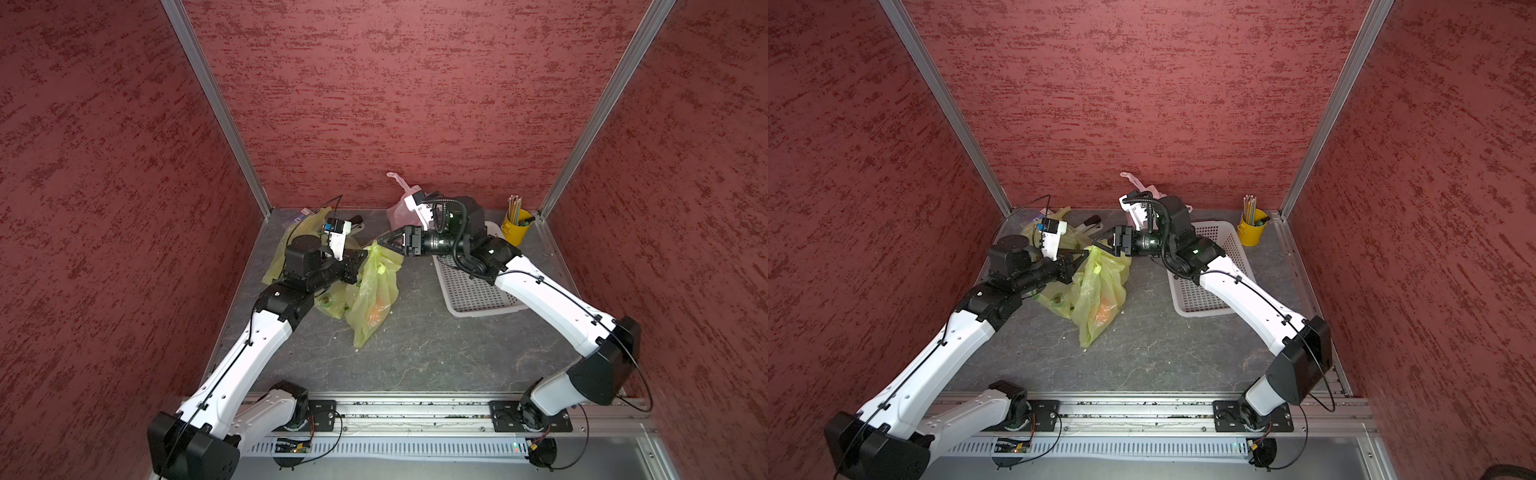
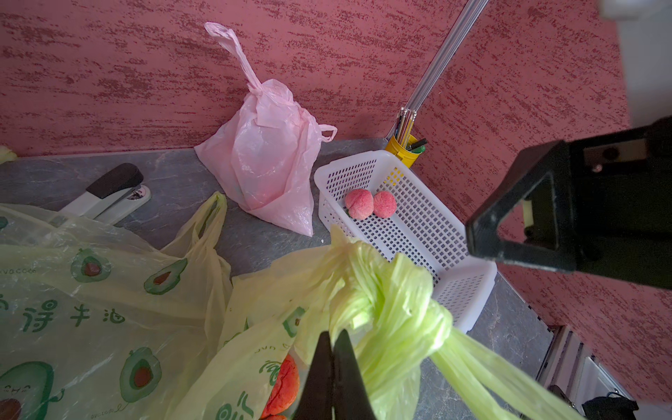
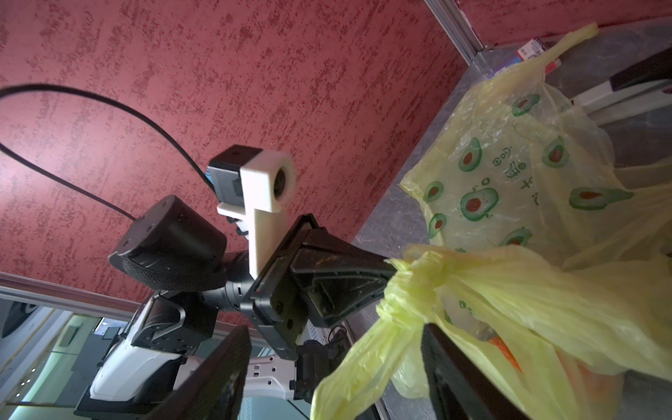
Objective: Place the peach into a plastic bag & tie a knot
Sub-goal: Tie the plastic bag at the center of the board.
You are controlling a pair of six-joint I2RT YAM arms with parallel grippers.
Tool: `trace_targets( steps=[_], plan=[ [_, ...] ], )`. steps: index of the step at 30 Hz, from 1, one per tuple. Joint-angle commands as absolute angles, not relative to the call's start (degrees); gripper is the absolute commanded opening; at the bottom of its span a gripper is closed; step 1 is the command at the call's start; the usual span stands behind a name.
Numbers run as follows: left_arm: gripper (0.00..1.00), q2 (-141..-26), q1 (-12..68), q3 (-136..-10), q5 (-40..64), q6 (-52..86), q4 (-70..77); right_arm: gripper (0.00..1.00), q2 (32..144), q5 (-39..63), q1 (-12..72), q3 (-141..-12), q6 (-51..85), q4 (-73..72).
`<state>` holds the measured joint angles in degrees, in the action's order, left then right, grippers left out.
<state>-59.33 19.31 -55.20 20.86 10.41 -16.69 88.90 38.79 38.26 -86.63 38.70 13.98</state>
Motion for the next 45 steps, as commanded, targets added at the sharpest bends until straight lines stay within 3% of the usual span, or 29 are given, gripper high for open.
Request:
trace_targets(
  steps=[1,8,13,20,24,36,45],
  plan=[
    [0.0,-59.8,19.4,-56.3,20.5,9.5,-16.4,0.73,88.2,37.3,39.3,-87.2,37.0,18.3],
    [0.0,-60.5,19.4,-56.8,20.7,9.4,-16.2,0.69,89.2,37.4,41.8,-87.3,35.3,22.1],
    [0.0,-60.9,19.6,-57.3,20.8,9.5,-16.3,0.6,90.7,37.5,42.6,-87.4,34.6,22.9],
    [0.0,-60.4,19.9,-58.7,19.4,8.7,-18.1,0.18,90.5,35.8,42.6,-85.3,34.5,22.3],
    [0.0,-61.4,19.6,-61.6,14.2,6.7,-22.1,0.01,88.6,35.0,42.6,-82.7,34.5,21.7],
    [0.0,-71.9,13.5,-72.5,-4.4,1.4,-29.9,0.0,80.5,33.5,42.6,-73.0,35.5,19.6],
    [0.0,-79.6,6.5,-82.5,-7.0,0.4,-30.7,0.0,75.1,31.1,42.6,-64.1,35.2,19.8]
  ],
)
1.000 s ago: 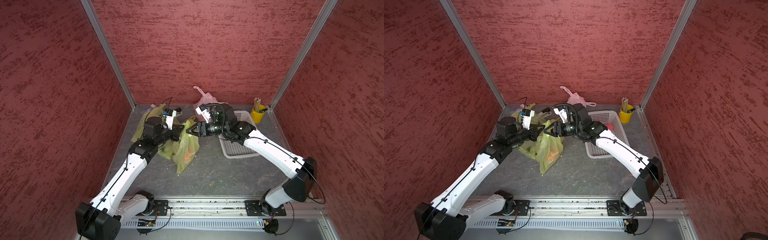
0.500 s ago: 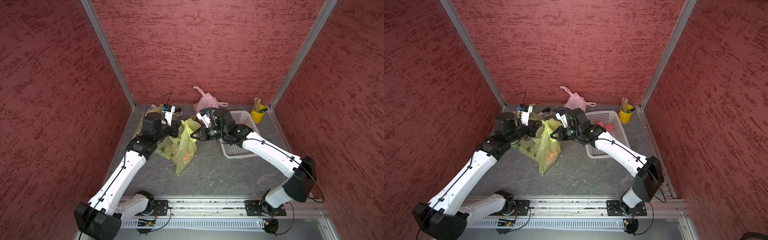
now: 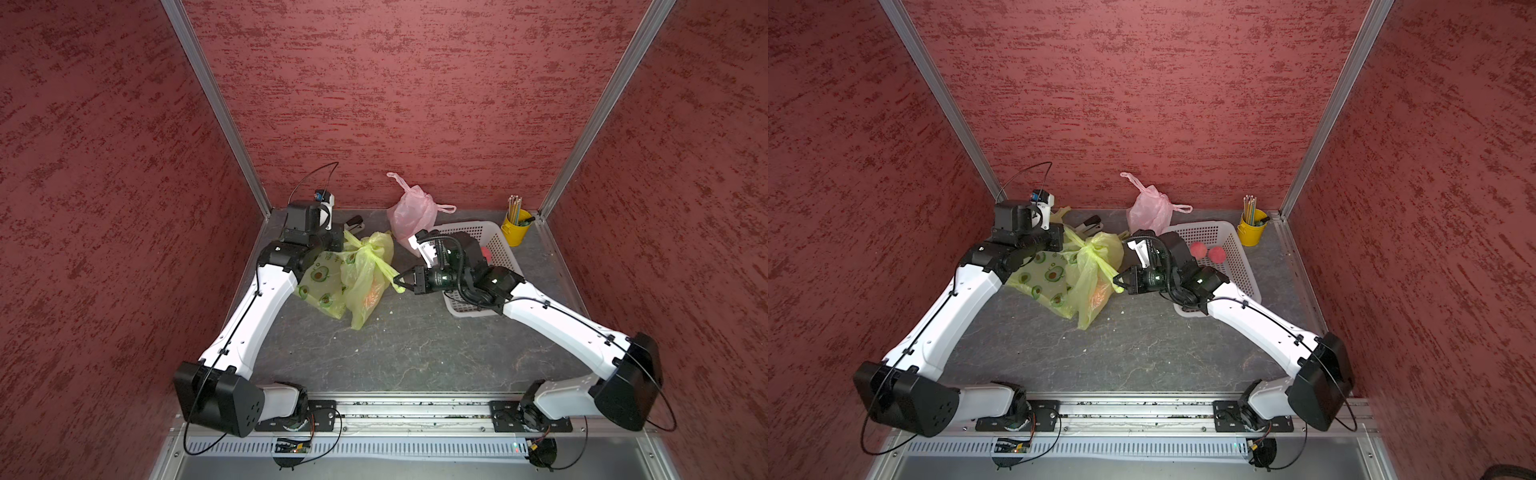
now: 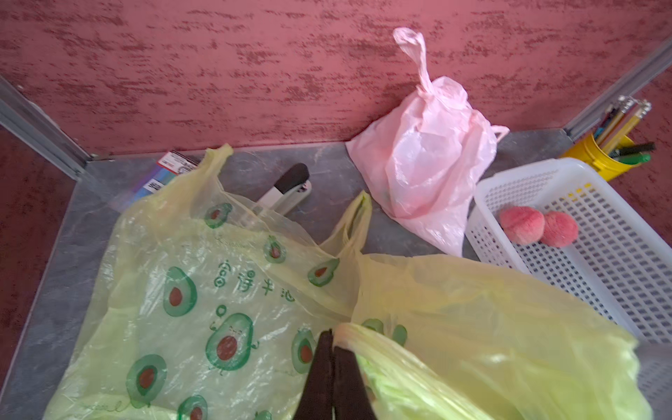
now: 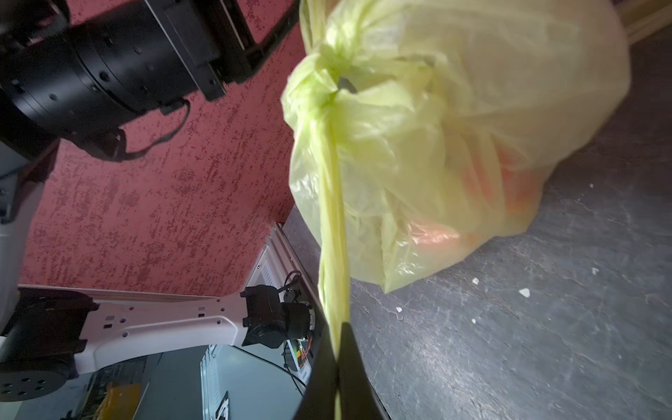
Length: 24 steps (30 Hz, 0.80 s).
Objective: Place the peach into a plastic bag & tie a knot
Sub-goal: Tie the plastic bag at the center of the board, then place the plastic bag at the center of the board.
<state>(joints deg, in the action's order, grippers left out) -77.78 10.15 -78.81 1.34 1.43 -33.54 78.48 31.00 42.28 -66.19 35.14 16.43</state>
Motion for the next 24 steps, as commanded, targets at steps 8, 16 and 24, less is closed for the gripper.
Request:
trace_targets(
  steps=[8,16,24],
  plan=[
    [0.0,-85.5,3.3,-89.3,-6.8,-0.1,-31.5,0.0,73.4,26.4,42.5,-61.8,32.9,23.2],
    [0.0,-87.5,2.4,-93.4,2.1,3.6,-30.5,0.0,79.1,21.9,40.1,-68.0,28.6,25.6],
    [0.0,-91.2,2.6,-98.7,10.9,9.9,-28.6,0.0,91.2,20.1,32.9,-84.9,24.7,28.2]
  ],
)
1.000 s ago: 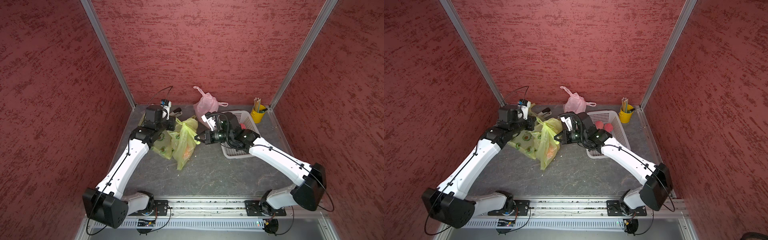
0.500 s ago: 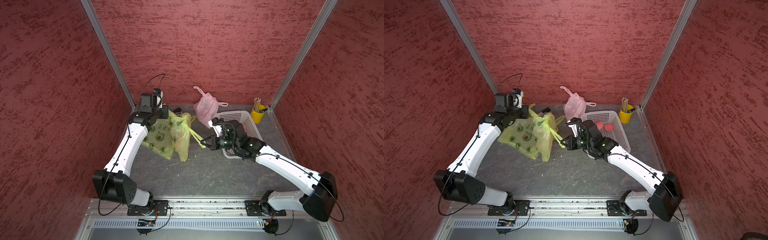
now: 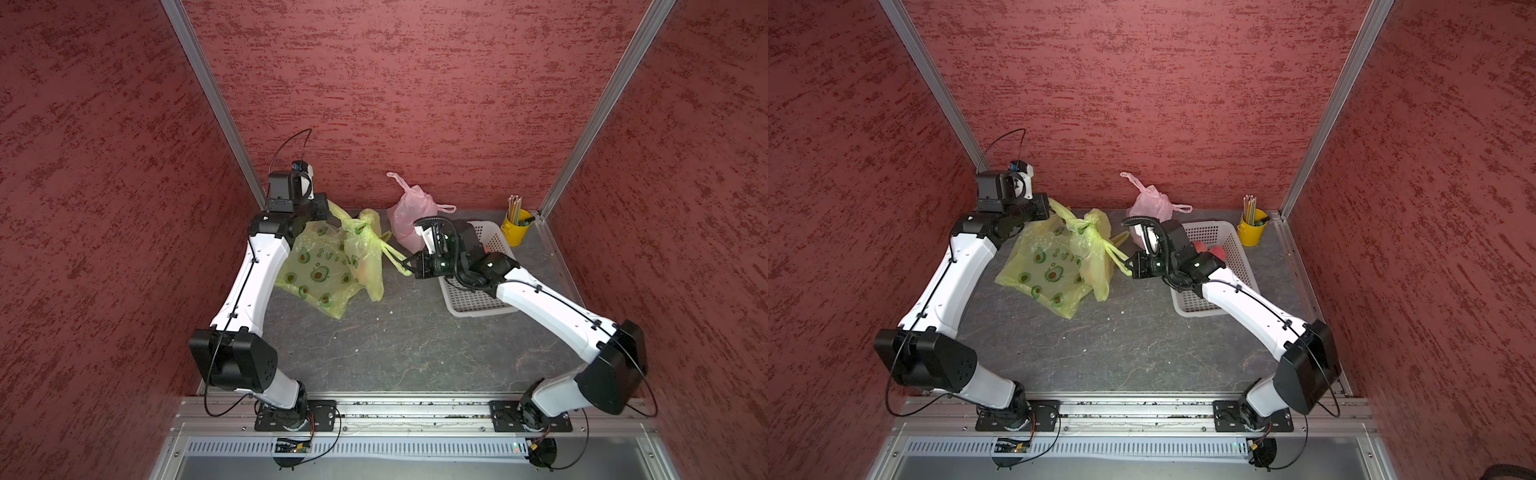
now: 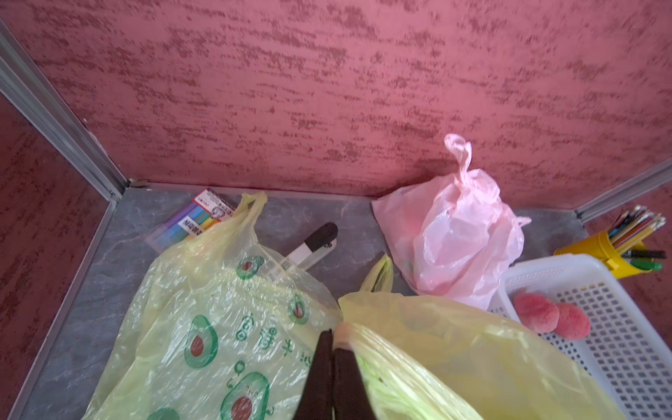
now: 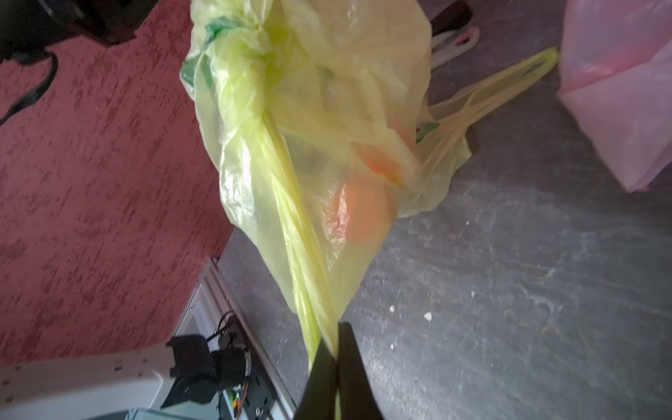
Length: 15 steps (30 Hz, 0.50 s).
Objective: Place the peach into a plastic bag & tie a knot
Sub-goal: Place the plastic bag at the center of the board.
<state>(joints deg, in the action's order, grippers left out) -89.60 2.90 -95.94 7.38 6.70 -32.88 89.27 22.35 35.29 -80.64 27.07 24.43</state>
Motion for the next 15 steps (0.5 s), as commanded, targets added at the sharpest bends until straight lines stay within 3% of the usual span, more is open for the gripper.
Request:
trace_targets(
  steps=[1,2,3,5,8,9,15],
  plan=[
    [0.0,-92.3,2.8,-99.6,12.5,10.3,-28.1,0.0,92.4,20.0,31.6,-86.4,24.7,27.8],
    [0.04,-93.6,3.0,-100.9,13.5,10.8,-28.2,0.0,93.7,19.9,30.2,-87.5,24.7,27.2],
    [0.18,-95.0,3.1,-102.4,14.4,11.5,-28.7,0.0,95.1,19.9,29.1,-88.1,24.7,26.9],
    [0.61,-99.2,3.1,-106.9,15.5,12.7,-31.8,0.0,98.6,19.8,26.6,-89.4,25.1,26.6],
    [0.85,-103.7,2.6,-111.3,13.3,14.5,-37.0,0.0,103.4,19.9,23.9,-89.4,25.7,25.5],
    [0.99,-104.4,2.1,-111.3,12.8,15.6,-37.8,0.0,104.5,20.1,23.2,-89.1,26.0,25.0],
    [1.0,-104.4,0.7,-105.0,8.4,17.9,-39.7,0.0,105.4,21.7,20.5,-85.1,28.2,19.8]
  ],
)
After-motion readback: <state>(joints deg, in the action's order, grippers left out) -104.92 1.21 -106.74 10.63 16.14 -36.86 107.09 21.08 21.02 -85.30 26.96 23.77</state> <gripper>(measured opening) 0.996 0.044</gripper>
